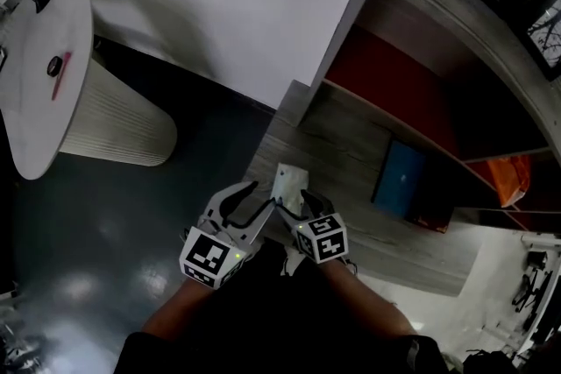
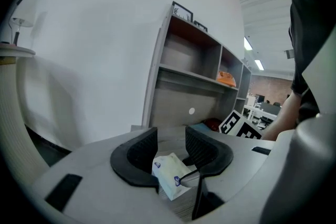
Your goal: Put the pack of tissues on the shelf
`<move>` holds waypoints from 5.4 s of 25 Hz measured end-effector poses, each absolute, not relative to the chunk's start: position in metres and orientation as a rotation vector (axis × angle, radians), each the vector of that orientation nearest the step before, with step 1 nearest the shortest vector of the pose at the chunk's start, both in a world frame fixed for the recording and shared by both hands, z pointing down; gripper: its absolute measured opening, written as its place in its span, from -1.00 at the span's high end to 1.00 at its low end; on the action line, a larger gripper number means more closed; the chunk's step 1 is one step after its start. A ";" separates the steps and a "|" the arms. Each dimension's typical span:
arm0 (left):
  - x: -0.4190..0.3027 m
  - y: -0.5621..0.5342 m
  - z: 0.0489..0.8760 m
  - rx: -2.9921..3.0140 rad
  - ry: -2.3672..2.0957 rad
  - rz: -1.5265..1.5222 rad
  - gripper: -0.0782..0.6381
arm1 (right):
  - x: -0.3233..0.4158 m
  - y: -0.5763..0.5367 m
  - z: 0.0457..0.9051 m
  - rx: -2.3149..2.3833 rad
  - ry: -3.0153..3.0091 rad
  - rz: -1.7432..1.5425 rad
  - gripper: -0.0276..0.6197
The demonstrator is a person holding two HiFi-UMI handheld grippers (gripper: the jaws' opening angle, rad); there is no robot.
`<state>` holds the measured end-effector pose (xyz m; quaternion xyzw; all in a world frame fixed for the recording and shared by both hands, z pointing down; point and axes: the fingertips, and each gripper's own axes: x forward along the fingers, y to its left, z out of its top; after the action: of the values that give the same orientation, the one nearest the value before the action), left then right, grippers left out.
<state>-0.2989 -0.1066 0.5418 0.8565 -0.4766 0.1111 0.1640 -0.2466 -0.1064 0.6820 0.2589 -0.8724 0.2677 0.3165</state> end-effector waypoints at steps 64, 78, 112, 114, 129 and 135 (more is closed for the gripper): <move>-0.005 -0.120 0.435 2.694 -1.233 0.262 0.35 | 0.108 -0.093 0.478 1.011 -2.592 0.590 0.83; 0.138 -0.097 0.420 2.718 -1.220 0.259 0.38 | 0.289 -0.075 0.442 1.172 -2.590 0.576 0.83; 0.223 -0.137 0.409 2.798 -1.073 0.323 0.44 | 0.433 -0.218 0.417 1.580 -2.428 0.429 0.82; 0.225 -0.138 0.411 2.792 -1.069 0.325 0.45 | 0.434 -0.221 0.421 1.580 -2.422 0.439 0.82; 0.221 -0.119 0.410 2.783 -1.092 0.314 0.45 | 0.459 -0.209 0.408 1.729 -2.419 0.387 0.32; 0.220 -0.103 0.406 2.789 -1.095 0.310 0.45 | 0.451 -0.181 0.395 1.715 -2.483 0.358 0.32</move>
<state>0.2196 -0.1034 0.4056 0.9239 -0.3628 0.1025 0.0646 0.4509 -0.1810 0.3951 0.5637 -0.8159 0.1176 0.0513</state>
